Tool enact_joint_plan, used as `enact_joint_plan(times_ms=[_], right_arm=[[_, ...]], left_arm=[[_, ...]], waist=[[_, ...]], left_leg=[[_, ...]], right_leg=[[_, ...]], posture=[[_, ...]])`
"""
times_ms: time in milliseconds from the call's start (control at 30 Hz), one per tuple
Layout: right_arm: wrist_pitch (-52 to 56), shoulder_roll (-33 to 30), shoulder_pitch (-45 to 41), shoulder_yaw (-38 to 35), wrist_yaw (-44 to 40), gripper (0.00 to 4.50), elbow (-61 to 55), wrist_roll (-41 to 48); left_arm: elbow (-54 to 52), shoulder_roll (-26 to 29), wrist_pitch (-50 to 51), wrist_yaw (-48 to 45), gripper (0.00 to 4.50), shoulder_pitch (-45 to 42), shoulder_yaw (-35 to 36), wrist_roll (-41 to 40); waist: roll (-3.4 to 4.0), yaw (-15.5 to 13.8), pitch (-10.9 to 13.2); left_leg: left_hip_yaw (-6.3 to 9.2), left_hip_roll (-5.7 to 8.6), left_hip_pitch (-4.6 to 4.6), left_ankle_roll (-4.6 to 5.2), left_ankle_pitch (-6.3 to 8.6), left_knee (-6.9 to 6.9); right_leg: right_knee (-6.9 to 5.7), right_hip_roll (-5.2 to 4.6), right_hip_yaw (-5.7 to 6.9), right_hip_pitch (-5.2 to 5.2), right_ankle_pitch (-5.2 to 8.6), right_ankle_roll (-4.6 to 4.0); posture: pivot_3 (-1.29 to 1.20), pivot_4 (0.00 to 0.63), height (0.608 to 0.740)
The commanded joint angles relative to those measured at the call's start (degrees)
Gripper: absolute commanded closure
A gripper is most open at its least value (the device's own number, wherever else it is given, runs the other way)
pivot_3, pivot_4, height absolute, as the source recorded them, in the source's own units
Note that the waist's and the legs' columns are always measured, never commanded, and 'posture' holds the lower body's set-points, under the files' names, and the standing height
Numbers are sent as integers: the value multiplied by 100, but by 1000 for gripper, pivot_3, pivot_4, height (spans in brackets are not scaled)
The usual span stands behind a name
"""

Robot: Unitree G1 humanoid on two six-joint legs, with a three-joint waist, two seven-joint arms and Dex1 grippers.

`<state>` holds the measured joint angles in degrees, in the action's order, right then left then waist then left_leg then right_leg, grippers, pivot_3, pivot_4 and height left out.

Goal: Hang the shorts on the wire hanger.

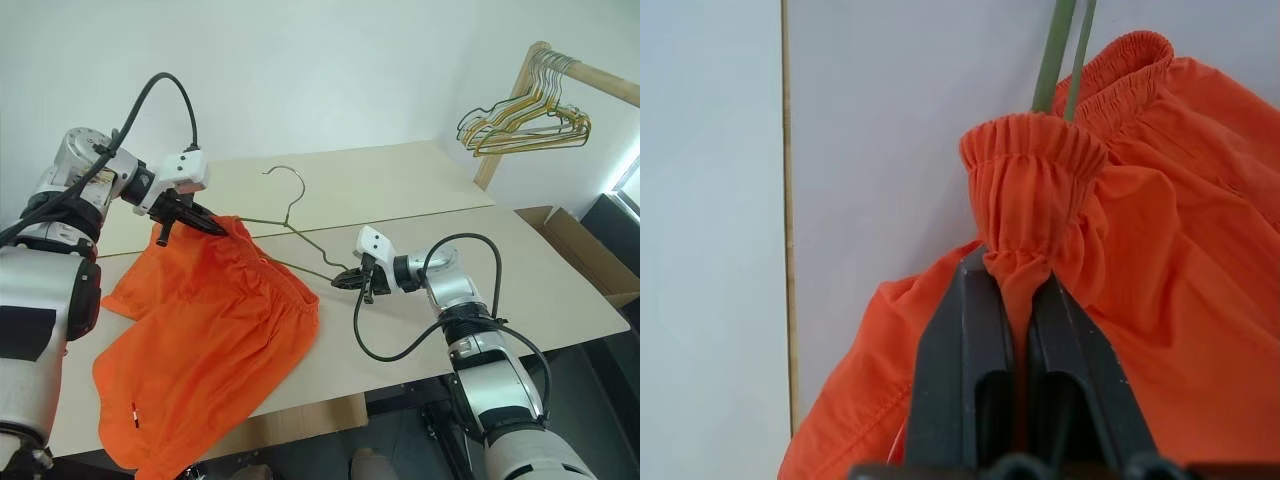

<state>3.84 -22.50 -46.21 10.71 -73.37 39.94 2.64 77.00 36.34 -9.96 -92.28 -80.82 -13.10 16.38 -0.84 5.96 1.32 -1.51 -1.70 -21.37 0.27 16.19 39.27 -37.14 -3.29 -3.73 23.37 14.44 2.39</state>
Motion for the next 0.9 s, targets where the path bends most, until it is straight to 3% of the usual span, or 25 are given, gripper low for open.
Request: enact_joint_plan(times_ms=[33,167,467,700,900], right_arm=[[-426,38,28,-23,20,4500,-300,77],[-658,121,92,-110,311,4500,-337,83],[-453,-96,594,-488,804,1816,-811,287],[555,-413,1252,-1292,1298,1816,-1093,958],[2137,-477,1927,-1326,753,1816,-1976,1873]], left_arm=[[-25,128,-37,-22,4487,-33,-24,-32],[-79,159,-83,-1,4487,17,58,-21],[-156,413,-437,-22,4500,-209,114,-536],[-210,561,-601,-22,4500,-249,-218,-824],[-232,588,-571,-22,4500,-313,-253,-1036]], waist=[[0,-1,0],[-1,0,1],[-4,-14,3],[-6,-44,4],[-7,-7,5]], left_leg=[[0,0,0,0,0,0],[0,0,0,0,0,0],[6,0,0,0,0,0],[2,2,-1,1,0,1],[2,-1,2,4,2,1]], right_leg=[[0,0,0,0,0,0],[0,0,0,0,0,0],[-5,-2,-1,0,0,0],[0,-5,0,-4,-1,1],[2,2,-2,-4,-1,2]], posture=[[-39,0,740],[-37,0,740],[-40,0,740],[-48,0,740],[-60,0,740]])
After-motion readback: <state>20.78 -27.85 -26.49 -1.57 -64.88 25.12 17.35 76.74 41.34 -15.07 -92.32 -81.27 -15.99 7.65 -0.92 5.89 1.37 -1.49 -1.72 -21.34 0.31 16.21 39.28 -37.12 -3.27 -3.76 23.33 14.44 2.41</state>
